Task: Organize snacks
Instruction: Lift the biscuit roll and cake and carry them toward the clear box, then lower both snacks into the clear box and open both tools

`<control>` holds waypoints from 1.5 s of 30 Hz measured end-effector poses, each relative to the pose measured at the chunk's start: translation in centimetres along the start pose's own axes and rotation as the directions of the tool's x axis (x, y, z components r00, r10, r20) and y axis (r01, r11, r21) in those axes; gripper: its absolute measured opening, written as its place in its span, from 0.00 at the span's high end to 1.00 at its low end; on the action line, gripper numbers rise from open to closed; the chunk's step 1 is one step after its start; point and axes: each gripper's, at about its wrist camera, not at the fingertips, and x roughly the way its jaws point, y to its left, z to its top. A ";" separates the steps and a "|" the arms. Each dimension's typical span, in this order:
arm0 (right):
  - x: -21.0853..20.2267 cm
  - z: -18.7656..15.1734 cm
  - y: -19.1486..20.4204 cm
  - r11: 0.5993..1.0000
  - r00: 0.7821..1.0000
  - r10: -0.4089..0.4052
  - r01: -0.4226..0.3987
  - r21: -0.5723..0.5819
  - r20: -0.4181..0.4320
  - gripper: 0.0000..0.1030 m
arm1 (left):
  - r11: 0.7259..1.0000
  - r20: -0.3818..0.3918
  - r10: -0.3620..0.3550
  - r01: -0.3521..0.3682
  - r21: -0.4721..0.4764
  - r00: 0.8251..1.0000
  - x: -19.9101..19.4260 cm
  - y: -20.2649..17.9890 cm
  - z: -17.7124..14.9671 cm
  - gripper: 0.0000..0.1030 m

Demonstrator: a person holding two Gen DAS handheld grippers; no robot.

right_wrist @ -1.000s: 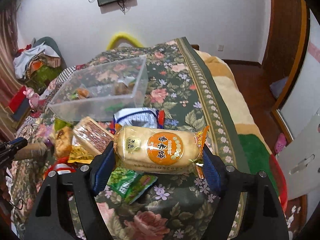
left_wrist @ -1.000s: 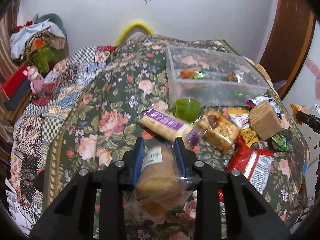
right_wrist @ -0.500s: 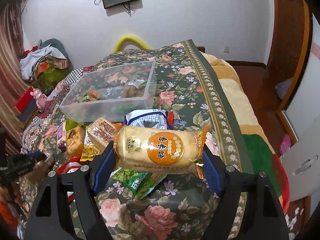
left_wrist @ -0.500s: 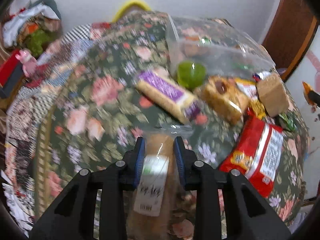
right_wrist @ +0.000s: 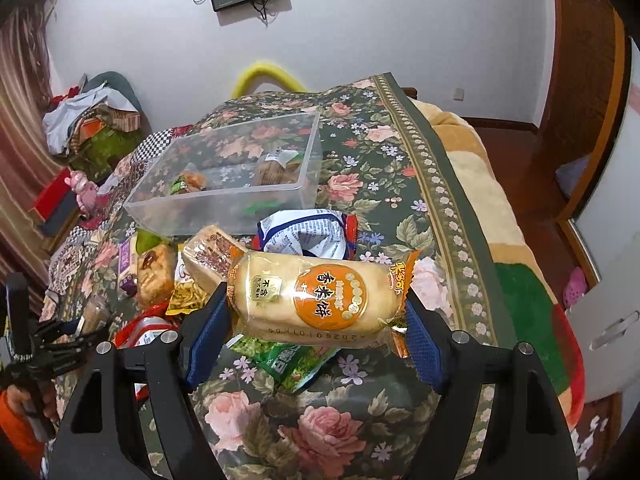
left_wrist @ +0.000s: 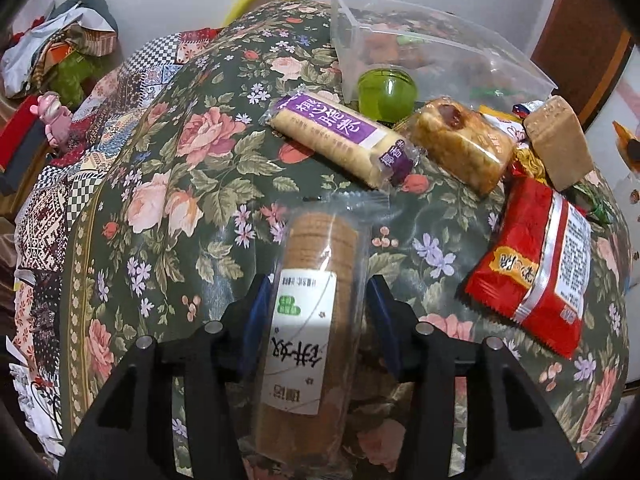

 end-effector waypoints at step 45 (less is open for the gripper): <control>9.5 13.3 6.7 0.977 0.999 0.012 0.000 -0.212 0.052 0.25 | 0.991 0.370 -0.136 0.125 0.052 0.919 -3.7 -6.4 23.8 0.68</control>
